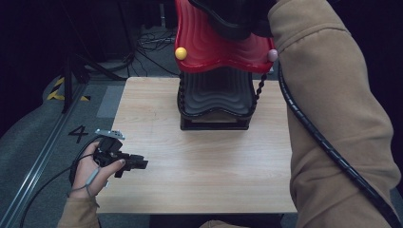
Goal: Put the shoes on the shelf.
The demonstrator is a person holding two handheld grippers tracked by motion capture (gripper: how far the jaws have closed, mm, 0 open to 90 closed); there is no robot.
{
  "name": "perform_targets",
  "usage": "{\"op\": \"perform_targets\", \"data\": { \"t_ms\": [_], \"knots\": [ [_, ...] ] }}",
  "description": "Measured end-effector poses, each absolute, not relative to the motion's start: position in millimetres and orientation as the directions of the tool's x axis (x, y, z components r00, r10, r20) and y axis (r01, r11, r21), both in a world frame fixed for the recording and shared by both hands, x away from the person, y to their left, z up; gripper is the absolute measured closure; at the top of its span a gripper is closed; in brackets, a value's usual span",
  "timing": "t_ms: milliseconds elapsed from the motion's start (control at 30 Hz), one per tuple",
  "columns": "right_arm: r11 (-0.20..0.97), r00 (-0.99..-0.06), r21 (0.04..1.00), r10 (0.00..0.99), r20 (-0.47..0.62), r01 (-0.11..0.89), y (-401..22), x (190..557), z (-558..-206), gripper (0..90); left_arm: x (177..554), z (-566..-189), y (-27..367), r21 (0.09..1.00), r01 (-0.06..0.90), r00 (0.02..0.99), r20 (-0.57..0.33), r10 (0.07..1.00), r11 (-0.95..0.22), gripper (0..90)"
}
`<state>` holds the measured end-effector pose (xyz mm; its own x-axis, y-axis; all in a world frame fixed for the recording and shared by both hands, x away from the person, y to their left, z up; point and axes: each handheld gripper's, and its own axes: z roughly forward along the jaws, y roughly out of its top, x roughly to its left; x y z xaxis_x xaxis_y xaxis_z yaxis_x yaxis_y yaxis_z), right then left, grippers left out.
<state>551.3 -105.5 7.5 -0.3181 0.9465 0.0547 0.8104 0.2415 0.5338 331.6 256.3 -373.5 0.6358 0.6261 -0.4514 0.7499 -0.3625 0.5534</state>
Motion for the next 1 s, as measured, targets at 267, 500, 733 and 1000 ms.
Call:
{"op": "perform_targets", "data": {
  "t_ms": [267,500,733,1000],
  "knots": [
    [0.228,-0.301,0.564,0.953,0.038,0.794,-93.9,569.4,0.1,80.1,335.4,-378.8,259.6,0.544,0.758,0.630,-0.465,0.622,-0.360,64.2],
    [0.226,-0.287,0.546,0.958,0.027,0.807,-74.8,573.1,-15.4,79.0,334.2,-375.4,258.5,0.556,0.748,0.640,-0.458,0.617,-0.362,64.2],
    [0.206,-0.248,0.545,0.969,0.004,0.813,-78.7,575.0,-29.0,78.9,333.5,-373.9,256.7,0.557,0.747,0.641,-0.459,0.615,-0.362,64.1],
    [0.152,-0.211,0.558,0.976,0.042,0.816,-82.1,575.1,-47.6,78.3,336.1,-372.9,248.8,0.551,0.740,0.652,-0.451,0.609,-0.384,64.1]
  ]
}}
